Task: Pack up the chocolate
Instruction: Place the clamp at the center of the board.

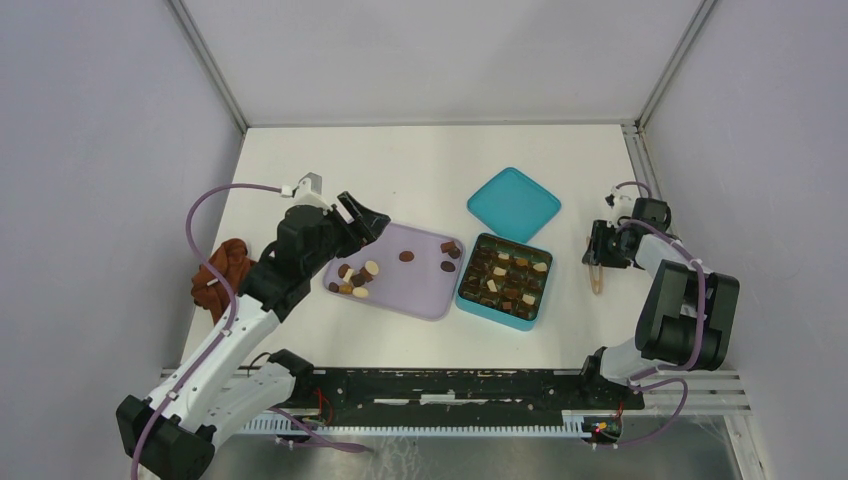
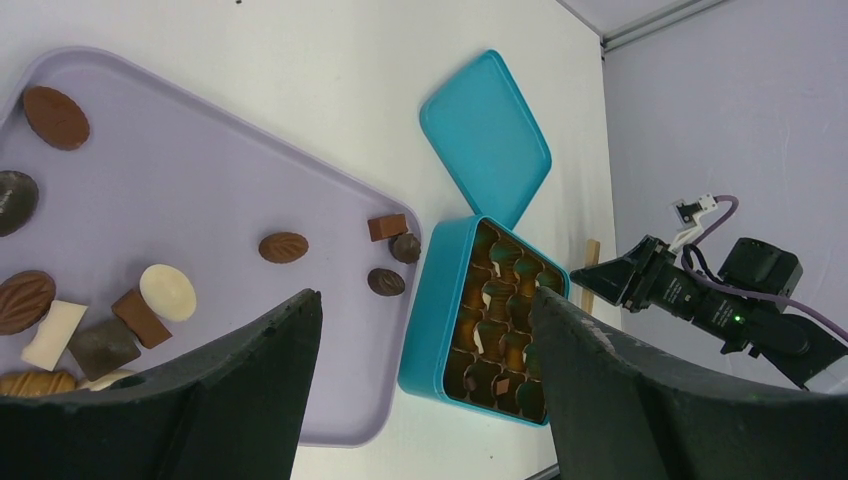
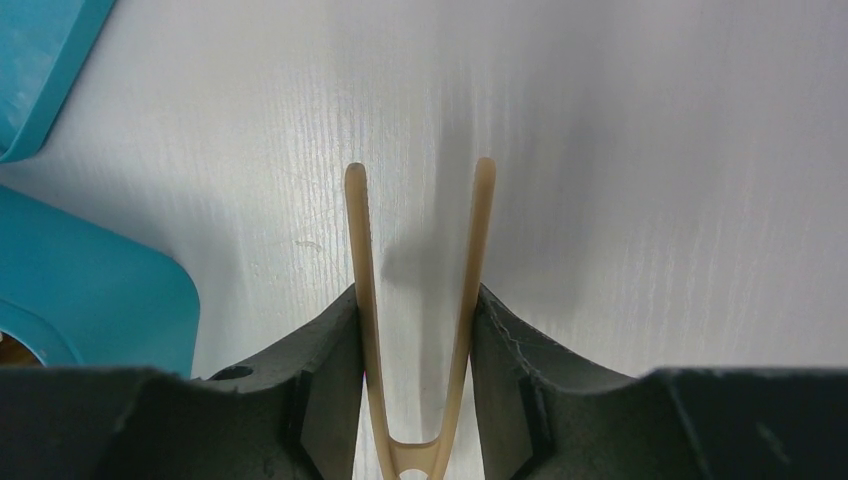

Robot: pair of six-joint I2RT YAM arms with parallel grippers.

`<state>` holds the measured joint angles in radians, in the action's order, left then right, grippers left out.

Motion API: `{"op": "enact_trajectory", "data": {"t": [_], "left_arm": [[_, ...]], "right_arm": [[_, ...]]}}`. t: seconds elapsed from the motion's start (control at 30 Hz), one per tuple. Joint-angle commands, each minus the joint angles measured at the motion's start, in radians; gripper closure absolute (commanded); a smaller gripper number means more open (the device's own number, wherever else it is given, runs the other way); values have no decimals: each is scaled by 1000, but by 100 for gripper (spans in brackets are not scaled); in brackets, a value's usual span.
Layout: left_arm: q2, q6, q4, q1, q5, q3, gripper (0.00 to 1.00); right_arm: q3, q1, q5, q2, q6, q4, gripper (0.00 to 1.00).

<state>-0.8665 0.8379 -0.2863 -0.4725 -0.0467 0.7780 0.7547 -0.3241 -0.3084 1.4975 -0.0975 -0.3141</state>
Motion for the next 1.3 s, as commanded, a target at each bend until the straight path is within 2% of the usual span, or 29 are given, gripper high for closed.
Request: {"op": "enact_trajectory", "data": {"t": [0.0, 0.57, 1.0, 1.17, 1.27], "left_arm": [[16, 9, 9, 2, -7, 11, 18], [15, 2, 11, 2, 0, 12, 18], [-14, -59, 110, -11, 128, 2, 19], [-53, -95, 123, -57, 114, 17, 20], [-112, -141, 124, -138, 58, 34, 21]], "right_arm": [[-6, -6, 16, 9, 13, 16, 55], [25, -9, 17, 45, 5, -11, 41], [118, -32, -23, 51, -98, -112, 33], [214, -36, -45, 38, -183, -170, 32], [320, -36, -95, -1, -277, -205, 32]]}}
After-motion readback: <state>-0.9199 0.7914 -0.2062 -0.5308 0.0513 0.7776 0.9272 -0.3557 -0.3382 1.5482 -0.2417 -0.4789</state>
